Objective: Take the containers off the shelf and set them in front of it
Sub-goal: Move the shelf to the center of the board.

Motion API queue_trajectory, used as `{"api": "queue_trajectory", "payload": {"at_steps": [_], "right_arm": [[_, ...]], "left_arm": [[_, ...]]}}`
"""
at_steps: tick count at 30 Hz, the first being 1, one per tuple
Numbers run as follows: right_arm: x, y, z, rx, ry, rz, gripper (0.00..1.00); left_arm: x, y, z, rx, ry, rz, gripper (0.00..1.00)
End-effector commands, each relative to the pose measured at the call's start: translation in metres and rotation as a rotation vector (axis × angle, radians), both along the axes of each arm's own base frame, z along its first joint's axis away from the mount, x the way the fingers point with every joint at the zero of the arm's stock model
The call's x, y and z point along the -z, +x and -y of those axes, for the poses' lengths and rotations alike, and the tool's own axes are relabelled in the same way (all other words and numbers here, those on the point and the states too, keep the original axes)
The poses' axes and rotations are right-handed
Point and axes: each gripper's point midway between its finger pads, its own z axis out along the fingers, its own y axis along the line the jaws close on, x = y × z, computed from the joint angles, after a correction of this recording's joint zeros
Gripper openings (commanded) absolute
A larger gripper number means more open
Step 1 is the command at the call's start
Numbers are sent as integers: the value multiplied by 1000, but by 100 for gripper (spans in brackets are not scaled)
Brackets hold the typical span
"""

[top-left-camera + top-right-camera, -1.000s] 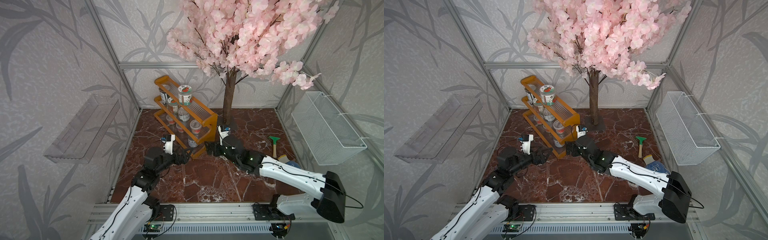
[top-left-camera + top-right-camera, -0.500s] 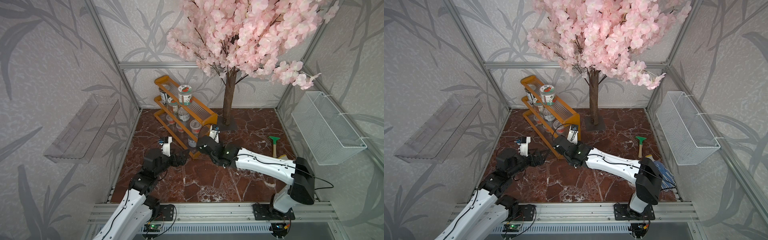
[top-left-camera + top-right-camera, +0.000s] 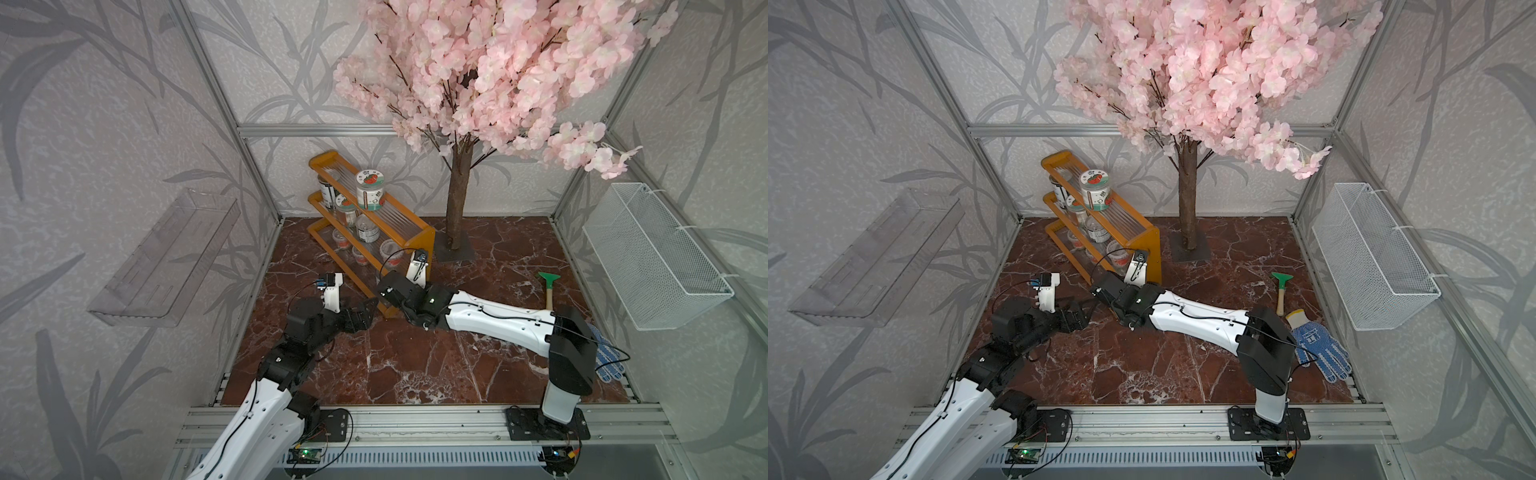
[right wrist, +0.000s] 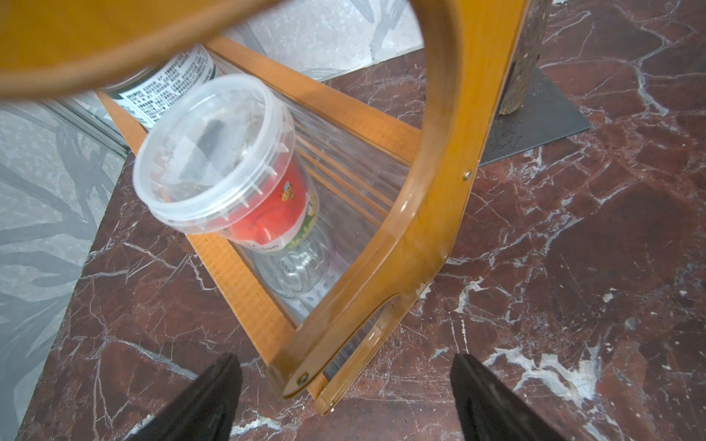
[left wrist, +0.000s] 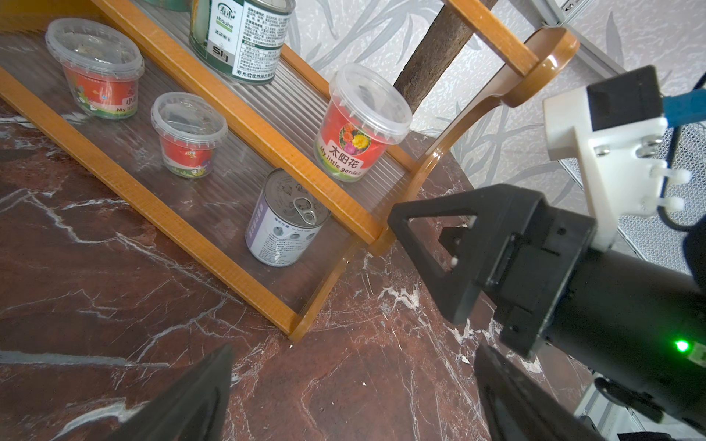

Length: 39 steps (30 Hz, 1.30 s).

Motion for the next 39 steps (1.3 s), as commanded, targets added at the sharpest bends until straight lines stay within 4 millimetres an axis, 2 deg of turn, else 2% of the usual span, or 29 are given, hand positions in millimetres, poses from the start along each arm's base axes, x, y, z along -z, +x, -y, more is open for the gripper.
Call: {"api": "queue_trajectory", "payload": {"at_steps": [1, 6, 11, 19, 39], "right_arm": [[-8, 6, -3, 56, 6, 27, 88], [1, 11, -4, 98, -6, 14, 85], [12, 16, 6, 148, -49, -4, 81], [35, 11, 22, 184, -118, -55, 72], [38, 9, 58, 198, -171, -57, 33]], "left_arm": [[-5, 0, 0, 4, -9, 22, 100], [-3, -2, -1, 6, 4, 26, 100], [-4, -2, 0, 12, 10, 33, 100], [-3, -1, -2, 4, 19, 38, 100], [-8, 13, -3, -4, 60, 49, 100]]}}
